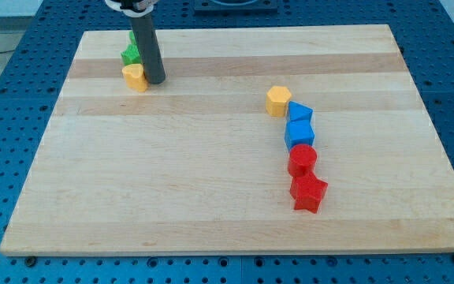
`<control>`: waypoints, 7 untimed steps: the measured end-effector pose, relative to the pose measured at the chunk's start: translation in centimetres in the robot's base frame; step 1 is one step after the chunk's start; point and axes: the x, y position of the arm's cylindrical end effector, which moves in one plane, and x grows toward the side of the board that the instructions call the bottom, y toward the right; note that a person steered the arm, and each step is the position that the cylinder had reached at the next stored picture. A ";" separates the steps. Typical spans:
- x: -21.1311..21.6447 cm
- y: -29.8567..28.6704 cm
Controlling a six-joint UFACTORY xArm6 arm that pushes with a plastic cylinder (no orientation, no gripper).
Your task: Place the yellow hexagon at the center of the board
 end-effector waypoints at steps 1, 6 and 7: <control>0.0 -0.4; 0.1 20.4; 0.6 26.9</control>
